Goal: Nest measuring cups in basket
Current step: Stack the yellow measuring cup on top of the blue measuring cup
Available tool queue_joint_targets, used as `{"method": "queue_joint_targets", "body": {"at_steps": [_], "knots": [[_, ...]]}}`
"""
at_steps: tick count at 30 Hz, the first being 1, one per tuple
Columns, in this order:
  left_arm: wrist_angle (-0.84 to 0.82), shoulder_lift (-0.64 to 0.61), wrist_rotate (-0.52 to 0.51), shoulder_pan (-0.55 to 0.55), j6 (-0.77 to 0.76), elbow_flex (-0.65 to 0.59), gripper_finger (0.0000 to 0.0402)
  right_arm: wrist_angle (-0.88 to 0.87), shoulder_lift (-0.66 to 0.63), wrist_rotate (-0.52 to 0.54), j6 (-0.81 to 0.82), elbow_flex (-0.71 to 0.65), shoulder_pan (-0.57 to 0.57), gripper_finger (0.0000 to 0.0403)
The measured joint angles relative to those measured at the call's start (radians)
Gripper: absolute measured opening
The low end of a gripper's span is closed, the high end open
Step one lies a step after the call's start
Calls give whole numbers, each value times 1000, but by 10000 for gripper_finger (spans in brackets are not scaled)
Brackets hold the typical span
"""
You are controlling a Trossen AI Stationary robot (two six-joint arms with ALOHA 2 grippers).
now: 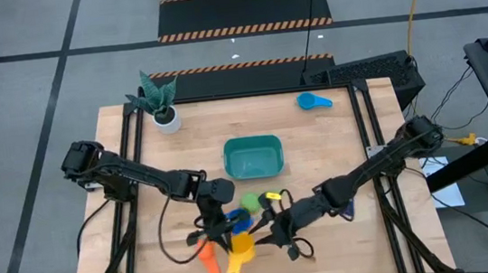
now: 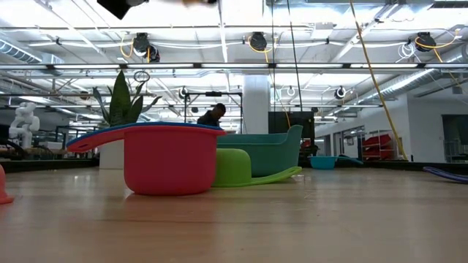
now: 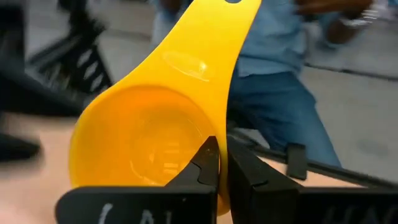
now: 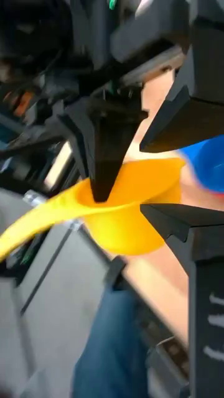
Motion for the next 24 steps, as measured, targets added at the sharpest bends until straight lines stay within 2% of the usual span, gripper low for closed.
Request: {"method": "queue_joint_targets", "body": {"at_steps": [4,8,13,17,24], "knots": [[-24,0,-86,22,-92,0,16,-67,-51,146,-1,0,57,141],[-16,0,-130,40,-126,0,18,-71,-49,217,-18,6,90,155],[-8,0,-129,59,-195,0,8,-72,-16,227,-25,27,87,174],[0,0,-131,63,-223,0,20,-66,11,229,-88,30,78,184],[9,0,-130,63,-218,0,8,-31,39,248,-232,30,75,174]]}}
